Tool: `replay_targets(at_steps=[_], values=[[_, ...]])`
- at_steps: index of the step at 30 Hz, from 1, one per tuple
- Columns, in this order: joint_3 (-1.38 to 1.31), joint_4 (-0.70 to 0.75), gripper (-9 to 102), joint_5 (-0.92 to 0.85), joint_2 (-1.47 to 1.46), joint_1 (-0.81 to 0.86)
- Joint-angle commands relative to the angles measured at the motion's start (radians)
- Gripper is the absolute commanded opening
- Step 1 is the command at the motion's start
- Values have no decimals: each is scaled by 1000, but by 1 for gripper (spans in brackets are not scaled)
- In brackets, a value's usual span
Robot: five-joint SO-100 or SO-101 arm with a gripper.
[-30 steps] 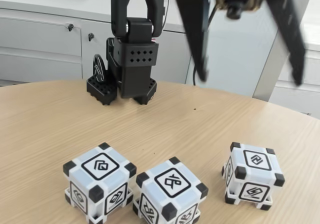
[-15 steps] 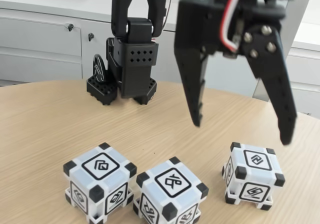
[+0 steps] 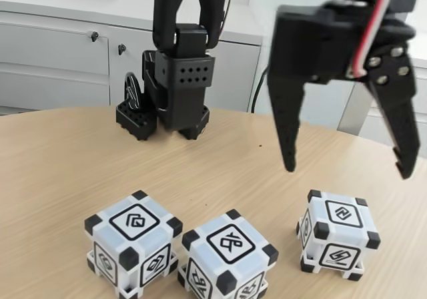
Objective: Stack cubes from left to right.
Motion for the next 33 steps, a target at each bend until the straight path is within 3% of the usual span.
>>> replay_targets(at_steps=[1,7,15,33], values=[[-20,-9,37,14,-14,-44],[-21,-21,37,26,-132,-58],[-21,-146,37,-8,-207,-46],[-14,-149,36,-8,-314,-87]])
